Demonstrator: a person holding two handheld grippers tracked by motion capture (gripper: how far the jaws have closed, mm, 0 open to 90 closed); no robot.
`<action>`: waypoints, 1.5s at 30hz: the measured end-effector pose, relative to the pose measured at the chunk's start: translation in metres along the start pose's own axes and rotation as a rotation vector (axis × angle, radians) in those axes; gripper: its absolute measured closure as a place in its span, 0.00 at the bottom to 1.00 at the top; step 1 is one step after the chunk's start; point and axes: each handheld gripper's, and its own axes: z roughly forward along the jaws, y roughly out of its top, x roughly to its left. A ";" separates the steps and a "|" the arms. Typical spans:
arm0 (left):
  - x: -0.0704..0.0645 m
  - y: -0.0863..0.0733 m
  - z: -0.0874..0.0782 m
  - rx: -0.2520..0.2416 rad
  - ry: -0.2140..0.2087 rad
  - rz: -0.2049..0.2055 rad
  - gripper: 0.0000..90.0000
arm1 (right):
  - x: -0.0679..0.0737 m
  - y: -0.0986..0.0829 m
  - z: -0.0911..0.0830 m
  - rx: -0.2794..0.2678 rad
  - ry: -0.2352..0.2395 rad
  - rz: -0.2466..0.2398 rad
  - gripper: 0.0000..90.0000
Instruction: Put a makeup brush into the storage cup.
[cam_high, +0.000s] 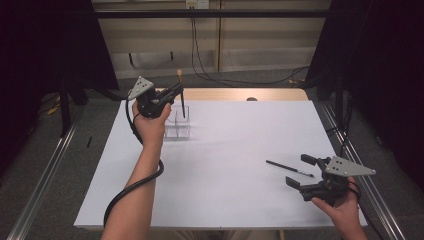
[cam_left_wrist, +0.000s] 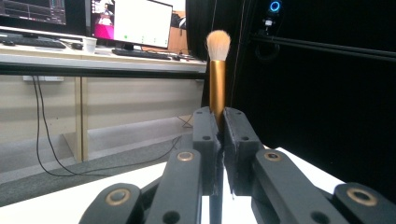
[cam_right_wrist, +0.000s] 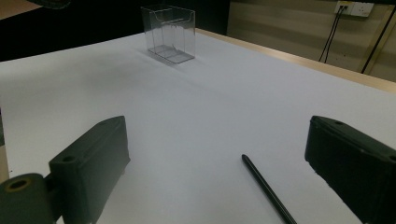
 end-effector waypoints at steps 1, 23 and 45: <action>0.000 0.000 0.001 -0.002 0.001 0.000 0.94 | 0.000 0.000 0.000 0.000 0.000 -0.001 0.06; 0.002 0.000 0.012 -0.031 0.030 0.002 0.94 | -0.001 0.000 0.000 -0.001 0.000 0.000 0.06; 0.005 -0.011 0.020 0.014 0.091 0.040 0.94 | 0.000 0.000 -0.001 -0.006 -0.001 0.002 0.06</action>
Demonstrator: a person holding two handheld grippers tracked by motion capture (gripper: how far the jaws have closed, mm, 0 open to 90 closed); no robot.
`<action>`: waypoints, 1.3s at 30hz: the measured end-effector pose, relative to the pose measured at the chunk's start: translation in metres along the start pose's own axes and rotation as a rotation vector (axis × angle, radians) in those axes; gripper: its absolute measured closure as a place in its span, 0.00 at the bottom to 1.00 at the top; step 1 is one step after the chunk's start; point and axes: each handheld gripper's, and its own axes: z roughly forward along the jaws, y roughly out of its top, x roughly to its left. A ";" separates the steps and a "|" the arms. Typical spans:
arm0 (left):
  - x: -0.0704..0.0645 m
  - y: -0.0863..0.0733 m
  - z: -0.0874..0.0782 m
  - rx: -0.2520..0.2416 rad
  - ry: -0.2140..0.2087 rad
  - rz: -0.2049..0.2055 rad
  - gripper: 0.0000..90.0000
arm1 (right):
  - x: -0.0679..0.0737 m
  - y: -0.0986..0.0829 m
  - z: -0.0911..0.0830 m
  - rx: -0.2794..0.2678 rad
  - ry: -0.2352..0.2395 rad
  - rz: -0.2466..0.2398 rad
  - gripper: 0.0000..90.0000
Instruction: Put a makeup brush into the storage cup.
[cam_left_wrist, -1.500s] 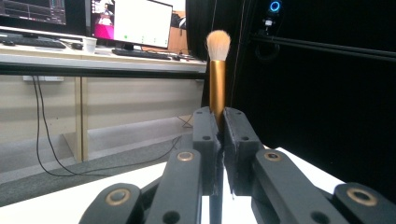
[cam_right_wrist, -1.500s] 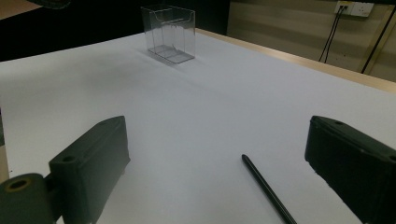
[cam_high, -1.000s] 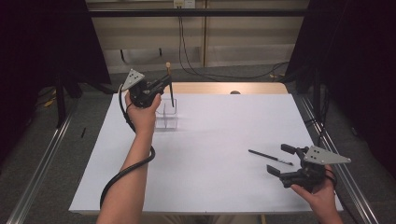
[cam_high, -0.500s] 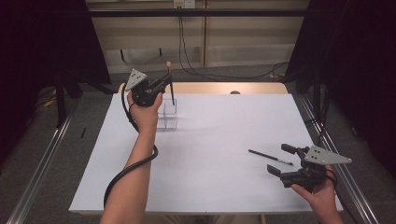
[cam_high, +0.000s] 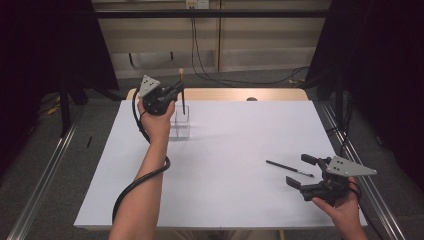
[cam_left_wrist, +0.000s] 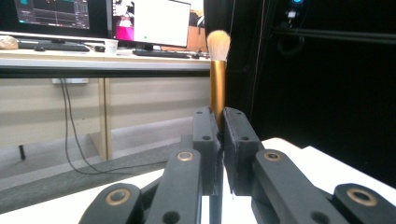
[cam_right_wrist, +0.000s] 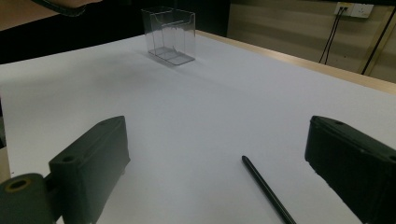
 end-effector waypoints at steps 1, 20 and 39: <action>0.001 0.000 0.000 0.000 0.001 0.009 0.94 | 0.000 0.000 0.000 0.001 -0.001 -0.002 0.06; 0.006 -0.008 0.000 0.003 0.018 0.017 0.94 | 0.000 0.000 0.001 0.001 0.007 0.000 0.06; 0.006 -0.019 -0.003 0.001 0.030 0.018 0.94 | 0.000 0.000 0.001 0.000 0.006 -0.002 0.06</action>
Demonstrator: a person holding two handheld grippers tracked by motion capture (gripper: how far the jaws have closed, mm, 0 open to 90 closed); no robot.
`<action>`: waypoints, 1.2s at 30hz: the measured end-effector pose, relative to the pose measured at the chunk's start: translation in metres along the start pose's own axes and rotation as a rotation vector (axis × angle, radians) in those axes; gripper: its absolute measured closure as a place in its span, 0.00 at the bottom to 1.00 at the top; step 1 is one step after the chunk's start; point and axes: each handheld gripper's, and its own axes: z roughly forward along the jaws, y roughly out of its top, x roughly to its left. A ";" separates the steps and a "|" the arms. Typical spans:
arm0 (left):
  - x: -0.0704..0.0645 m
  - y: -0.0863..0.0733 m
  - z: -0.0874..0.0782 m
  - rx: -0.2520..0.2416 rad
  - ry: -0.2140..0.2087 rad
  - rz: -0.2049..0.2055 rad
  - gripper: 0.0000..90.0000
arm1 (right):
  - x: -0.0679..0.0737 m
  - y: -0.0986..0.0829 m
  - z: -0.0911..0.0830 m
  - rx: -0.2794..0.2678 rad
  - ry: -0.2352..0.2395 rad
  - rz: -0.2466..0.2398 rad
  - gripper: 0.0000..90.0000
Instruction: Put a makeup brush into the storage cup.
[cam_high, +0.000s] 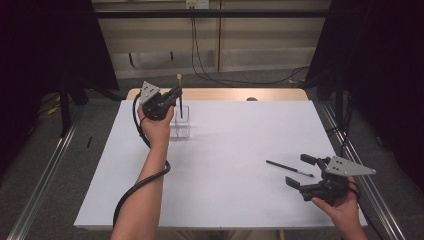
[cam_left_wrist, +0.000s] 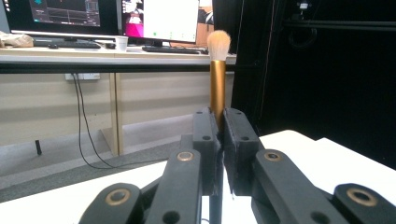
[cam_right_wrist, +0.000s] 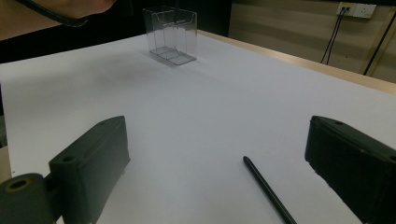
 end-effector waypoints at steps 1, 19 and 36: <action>0.000 -0.001 0.000 0.001 0.001 0.001 0.94 | 0.000 0.000 0.000 -0.001 0.000 0.000 0.06; 0.000 -0.010 -0.002 0.004 -0.003 -0.009 0.94 | 0.000 0.000 0.001 0.002 0.004 0.001 0.07; -0.001 -0.018 -0.001 0.006 -0.012 -0.019 0.94 | 0.000 0.000 0.001 0.002 0.005 0.001 0.07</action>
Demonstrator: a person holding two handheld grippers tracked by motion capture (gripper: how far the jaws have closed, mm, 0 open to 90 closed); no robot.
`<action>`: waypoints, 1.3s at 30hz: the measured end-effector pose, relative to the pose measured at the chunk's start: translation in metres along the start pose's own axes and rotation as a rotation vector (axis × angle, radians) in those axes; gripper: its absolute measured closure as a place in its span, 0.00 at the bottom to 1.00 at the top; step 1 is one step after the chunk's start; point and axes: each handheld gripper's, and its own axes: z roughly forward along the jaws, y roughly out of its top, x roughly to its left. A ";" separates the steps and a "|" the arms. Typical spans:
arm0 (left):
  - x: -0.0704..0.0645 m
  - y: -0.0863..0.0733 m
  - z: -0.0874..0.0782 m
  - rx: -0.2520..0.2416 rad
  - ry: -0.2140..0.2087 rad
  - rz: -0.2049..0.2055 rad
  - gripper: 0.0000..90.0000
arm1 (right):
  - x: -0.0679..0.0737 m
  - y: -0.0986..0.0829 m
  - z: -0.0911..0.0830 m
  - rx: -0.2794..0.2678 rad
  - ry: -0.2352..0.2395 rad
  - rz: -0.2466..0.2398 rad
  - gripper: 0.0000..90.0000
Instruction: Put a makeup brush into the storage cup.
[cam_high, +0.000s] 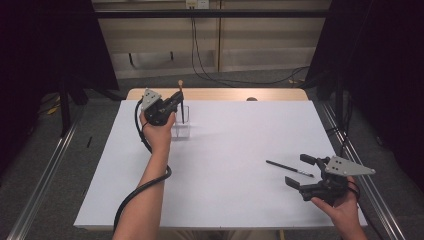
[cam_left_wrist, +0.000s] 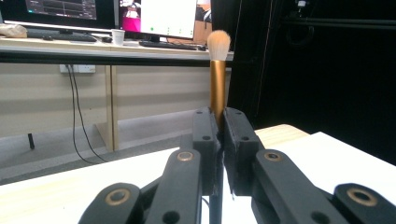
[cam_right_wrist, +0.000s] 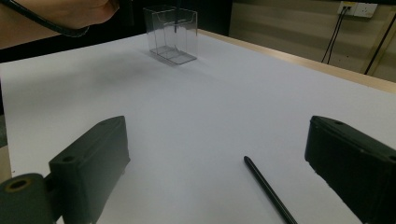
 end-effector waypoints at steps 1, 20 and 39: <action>0.000 0.000 0.000 0.001 -0.001 -0.002 0.94 | 0.000 0.000 0.000 0.000 -0.001 0.000 0.07; 0.000 -0.006 -0.002 -0.003 -0.002 -0.020 0.94 | 0.000 0.000 0.000 0.004 0.001 -0.002 0.07; 0.000 -0.010 -0.003 -0.002 -0.005 -0.030 0.93 | 0.001 0.000 0.000 0.002 0.003 -0.004 0.07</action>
